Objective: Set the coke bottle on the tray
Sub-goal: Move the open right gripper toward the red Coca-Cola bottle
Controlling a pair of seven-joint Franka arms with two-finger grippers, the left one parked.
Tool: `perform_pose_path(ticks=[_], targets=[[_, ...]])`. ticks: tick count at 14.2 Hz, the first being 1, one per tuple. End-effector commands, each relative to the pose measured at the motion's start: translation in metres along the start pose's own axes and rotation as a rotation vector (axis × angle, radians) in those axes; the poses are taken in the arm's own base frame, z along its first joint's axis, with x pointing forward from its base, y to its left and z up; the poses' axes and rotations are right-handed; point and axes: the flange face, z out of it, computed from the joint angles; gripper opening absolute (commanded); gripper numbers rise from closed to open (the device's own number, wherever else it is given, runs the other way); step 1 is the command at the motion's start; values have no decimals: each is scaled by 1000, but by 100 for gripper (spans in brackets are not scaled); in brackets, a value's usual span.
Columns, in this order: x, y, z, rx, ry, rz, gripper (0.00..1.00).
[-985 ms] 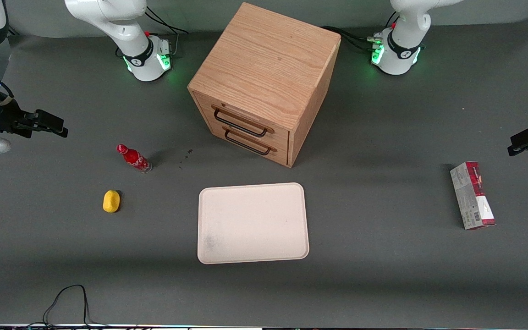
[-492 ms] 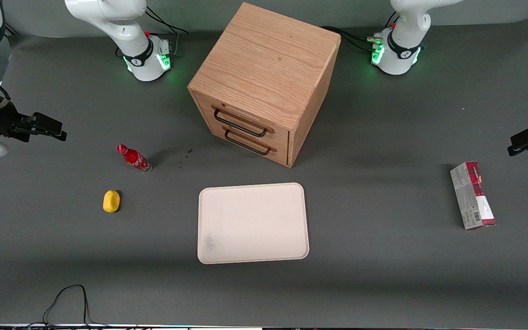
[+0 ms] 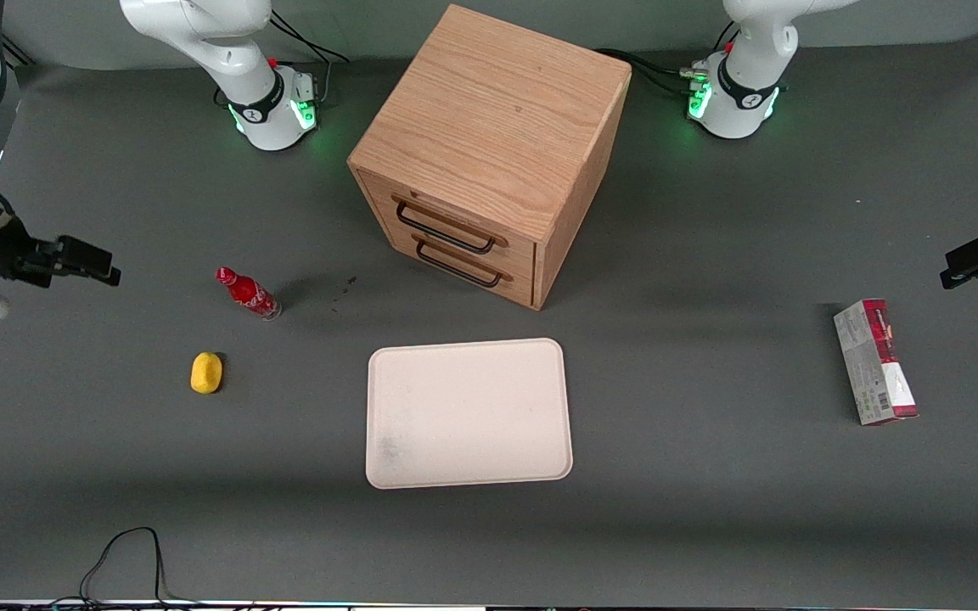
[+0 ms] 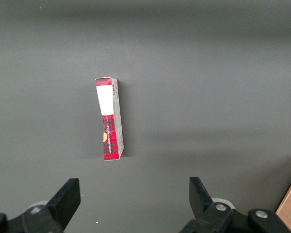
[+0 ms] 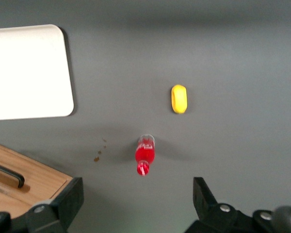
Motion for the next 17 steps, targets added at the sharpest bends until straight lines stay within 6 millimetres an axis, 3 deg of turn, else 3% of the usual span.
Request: perform_pose_path(ticks=[1,4,7,10,17], targets=[[37,-29,28,18,-36,18,100],[21,-30,31,16,-66,0,100],[-21,-28,32,11,-58,-10,100],[-63,-23,50,9,-51,-86,100],[-95,-11,64,6,-54,-90,100]])
